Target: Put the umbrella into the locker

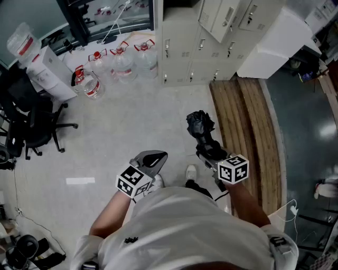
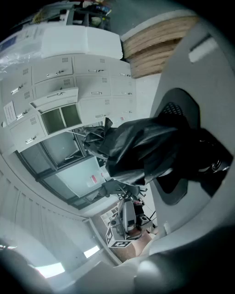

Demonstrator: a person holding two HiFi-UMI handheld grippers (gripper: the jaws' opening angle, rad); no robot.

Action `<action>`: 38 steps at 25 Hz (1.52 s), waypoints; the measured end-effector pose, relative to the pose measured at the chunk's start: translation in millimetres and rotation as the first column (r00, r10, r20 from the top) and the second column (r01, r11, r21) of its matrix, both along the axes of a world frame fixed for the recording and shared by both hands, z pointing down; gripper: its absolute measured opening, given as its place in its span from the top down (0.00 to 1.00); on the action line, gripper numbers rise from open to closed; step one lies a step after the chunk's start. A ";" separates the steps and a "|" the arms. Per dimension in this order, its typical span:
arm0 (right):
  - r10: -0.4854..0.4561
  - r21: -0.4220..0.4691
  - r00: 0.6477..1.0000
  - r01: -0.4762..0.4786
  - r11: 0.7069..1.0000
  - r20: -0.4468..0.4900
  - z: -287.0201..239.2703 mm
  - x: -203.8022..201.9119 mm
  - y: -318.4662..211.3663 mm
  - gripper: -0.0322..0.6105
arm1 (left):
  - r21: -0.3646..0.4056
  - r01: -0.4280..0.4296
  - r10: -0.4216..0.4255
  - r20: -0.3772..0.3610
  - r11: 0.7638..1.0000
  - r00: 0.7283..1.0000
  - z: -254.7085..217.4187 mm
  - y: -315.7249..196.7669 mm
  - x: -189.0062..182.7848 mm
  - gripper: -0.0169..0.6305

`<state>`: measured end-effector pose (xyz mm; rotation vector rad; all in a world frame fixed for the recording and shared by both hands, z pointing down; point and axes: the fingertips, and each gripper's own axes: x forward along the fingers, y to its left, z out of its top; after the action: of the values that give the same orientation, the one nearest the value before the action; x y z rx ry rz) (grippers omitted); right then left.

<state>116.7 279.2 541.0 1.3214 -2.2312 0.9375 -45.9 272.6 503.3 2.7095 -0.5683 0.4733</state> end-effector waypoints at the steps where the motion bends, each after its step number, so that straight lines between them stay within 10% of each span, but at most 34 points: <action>1: -0.012 0.007 1.000 0.012 1.000 -0.002 -1.4 3.7 -2.2 0.57 | 0.009 0.007 -0.007 -0.008 1.000 1.000 -3.5 -0.1 6.5 0.89; 18: -0.149 0.008 0.989 0.149 0.989 -0.009 -0.8 143.2 -82.8 0.57 | 0.019 0.160 -0.159 -0.016 0.987 0.987 -29.6 -50.8 158.4 0.89; 38: -0.008 0.035 0.999 0.010 0.999 -0.045 -26.4 89.3 -289.3 0.57 | 0.078 0.025 -0.021 -0.052 0.997 0.998 -42.4 -247.8 92.5 0.89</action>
<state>206.0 -10.0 514.6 1.3337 -2.2275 0.8604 46.6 24.7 460.9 2.7774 -0.6164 0.3827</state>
